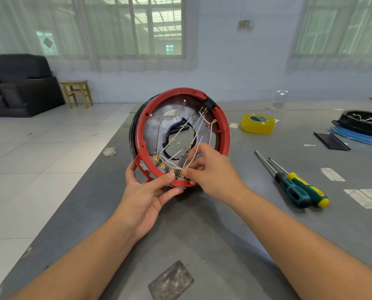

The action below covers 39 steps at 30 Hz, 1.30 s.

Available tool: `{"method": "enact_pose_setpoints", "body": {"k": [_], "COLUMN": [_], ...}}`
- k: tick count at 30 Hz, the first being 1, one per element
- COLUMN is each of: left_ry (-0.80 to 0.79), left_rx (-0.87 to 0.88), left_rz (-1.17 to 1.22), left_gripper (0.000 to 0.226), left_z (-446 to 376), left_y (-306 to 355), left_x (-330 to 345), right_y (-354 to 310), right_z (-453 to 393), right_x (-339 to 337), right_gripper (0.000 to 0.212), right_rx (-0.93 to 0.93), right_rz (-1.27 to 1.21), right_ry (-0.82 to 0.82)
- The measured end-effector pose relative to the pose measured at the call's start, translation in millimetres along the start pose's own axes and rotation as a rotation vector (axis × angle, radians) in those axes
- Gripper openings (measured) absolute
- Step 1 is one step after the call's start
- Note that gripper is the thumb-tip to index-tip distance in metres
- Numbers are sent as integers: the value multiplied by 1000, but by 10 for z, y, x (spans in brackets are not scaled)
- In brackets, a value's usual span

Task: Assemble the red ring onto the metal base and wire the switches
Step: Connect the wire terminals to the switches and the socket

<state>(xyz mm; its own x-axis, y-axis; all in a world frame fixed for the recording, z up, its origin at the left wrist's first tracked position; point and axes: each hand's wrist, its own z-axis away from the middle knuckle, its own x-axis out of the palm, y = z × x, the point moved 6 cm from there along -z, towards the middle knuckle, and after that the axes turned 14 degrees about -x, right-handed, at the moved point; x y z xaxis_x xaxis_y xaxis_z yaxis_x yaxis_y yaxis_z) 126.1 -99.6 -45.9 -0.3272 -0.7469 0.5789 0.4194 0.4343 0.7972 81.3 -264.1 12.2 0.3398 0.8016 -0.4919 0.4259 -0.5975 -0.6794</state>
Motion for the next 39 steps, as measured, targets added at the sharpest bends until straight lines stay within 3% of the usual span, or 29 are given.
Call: {"method": "enact_pose_setpoints", "body": {"k": [5, 8, 10, 13, 16, 25, 39], "left_ry": [7, 0, 1, -4, -26, -87, -91], "left_rx": [13, 24, 30, 43, 50, 55, 48], "left_rz": [5, 3, -2, -26, -44, -100, -108], "left_gripper": [93, 95, 97, 97, 95, 98, 101], "left_z": [8, 15, 17, 25, 30, 35, 1], "left_y": [-9, -11, -13, -10, -16, -30, -38], "left_x": [3, 1, -4, 2, 13, 39, 16], "right_y": [38, 24, -84, -282, -329, -171, -125], "right_z": [19, 70, 109, 67, 43, 7, -18], "right_x": [-17, -185, -303, -240, -87, -8, -3], "right_gripper": [36, 46, 42, 18, 1, 7, 12], "right_rx": [73, 110, 14, -186, -228, -97, -69], "right_rz": [-75, -12, 113, 269, 333, 301, 284], "right_ry": [69, 316, 464, 329, 131, -20, -64]}}
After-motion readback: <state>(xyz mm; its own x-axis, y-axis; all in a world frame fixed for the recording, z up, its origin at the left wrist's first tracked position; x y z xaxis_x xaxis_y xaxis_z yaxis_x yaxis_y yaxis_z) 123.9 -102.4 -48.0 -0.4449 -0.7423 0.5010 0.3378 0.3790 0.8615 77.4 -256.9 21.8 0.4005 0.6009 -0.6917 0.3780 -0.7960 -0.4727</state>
